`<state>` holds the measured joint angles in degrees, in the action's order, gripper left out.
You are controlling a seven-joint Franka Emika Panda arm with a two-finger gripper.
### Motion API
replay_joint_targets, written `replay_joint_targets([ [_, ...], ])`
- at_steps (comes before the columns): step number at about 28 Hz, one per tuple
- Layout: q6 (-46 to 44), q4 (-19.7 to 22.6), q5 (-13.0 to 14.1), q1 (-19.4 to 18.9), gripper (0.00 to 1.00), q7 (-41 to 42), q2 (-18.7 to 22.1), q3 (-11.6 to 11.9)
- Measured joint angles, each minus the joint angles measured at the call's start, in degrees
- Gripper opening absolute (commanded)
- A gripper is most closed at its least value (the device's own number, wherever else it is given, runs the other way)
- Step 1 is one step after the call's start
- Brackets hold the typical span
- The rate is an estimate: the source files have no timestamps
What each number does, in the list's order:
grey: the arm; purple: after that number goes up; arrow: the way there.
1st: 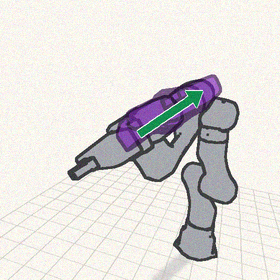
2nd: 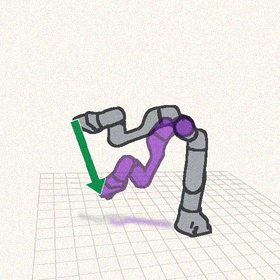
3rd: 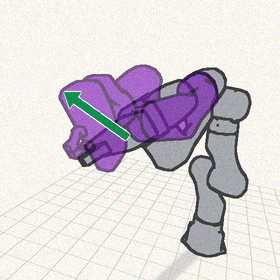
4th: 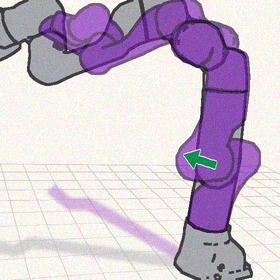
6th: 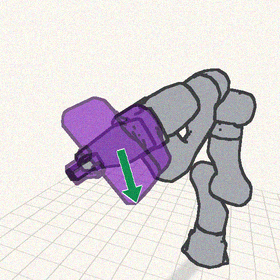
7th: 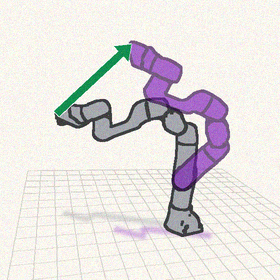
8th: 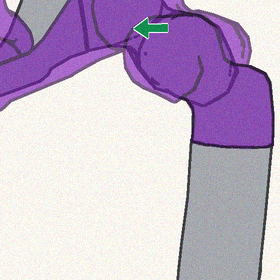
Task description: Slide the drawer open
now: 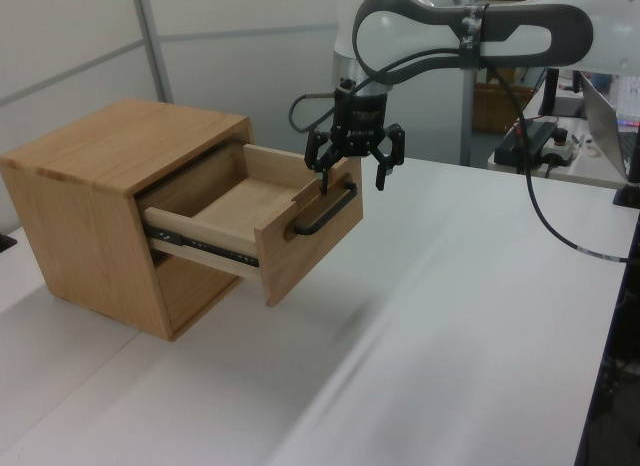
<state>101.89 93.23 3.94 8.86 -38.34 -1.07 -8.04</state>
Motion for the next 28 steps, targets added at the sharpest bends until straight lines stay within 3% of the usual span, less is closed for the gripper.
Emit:
replay_joint_targets([
  [16, -3.81, 0.47, -0.43, 0.57, 1.0, 32.29, -0.37, 0.3],
  [28, -7.32, 0.53, -2.05, 0.62, 1.0, 44.53, -0.95, 0.3],
])
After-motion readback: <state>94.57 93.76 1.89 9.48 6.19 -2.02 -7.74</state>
